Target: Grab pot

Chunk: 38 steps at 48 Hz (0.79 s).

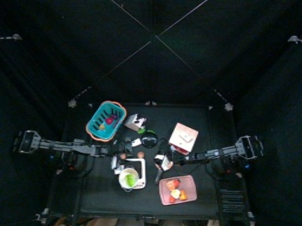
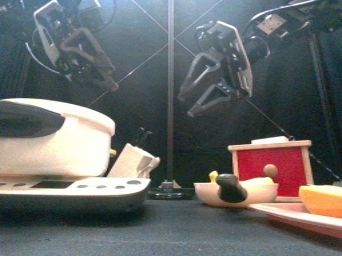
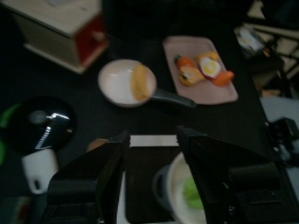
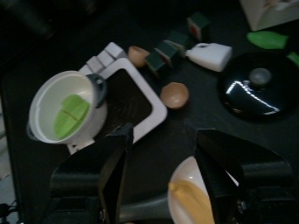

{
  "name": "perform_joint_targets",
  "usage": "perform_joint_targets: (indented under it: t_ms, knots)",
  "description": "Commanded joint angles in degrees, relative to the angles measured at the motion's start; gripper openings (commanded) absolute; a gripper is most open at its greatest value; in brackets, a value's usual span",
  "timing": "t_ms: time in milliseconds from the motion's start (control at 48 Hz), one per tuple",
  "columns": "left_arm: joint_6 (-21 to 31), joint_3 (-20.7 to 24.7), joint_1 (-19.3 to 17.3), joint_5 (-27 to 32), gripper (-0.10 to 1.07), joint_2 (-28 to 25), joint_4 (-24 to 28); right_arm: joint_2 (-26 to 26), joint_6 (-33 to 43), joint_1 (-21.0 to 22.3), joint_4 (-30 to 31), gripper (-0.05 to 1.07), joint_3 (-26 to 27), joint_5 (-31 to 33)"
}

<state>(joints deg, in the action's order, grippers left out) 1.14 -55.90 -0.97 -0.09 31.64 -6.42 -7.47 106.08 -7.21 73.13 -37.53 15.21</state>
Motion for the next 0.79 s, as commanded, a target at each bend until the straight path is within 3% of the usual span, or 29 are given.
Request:
perform_joint_targets:
  t_ms: [0, 167, 417, 604, 771]
  knots:
    - [-0.18, -3.16, -4.04, -5.1, 0.84, 3.96, -0.26, 1.58, 0.0, -1.23, -0.35, 0.86, 4.39, -1.14]
    - [-0.44, -6.06, -8.61, -6.5, 0.84, 7.21, -0.18, 6.86, -0.09, -1.49, -4.66, 0.86, 9.93, -2.29]
    - [-0.53, -7.38, -15.12, -6.33, 0.84, 7.56, 3.43, 13.71, -0.18, -1.49, -9.32, 0.86, 17.23, -1.76]
    - [-0.53, -7.56, -19.07, -3.6, 0.84, 8.61, 5.8, 16.08, -0.44, -1.23, -17.14, 0.86, 21.36, 6.86]
    - [-0.44, -10.37, -19.34, -3.52, 0.84, 9.58, 6.59, 16.17, -0.44, -1.67, -21.01, 0.86, 24.17, 13.71]
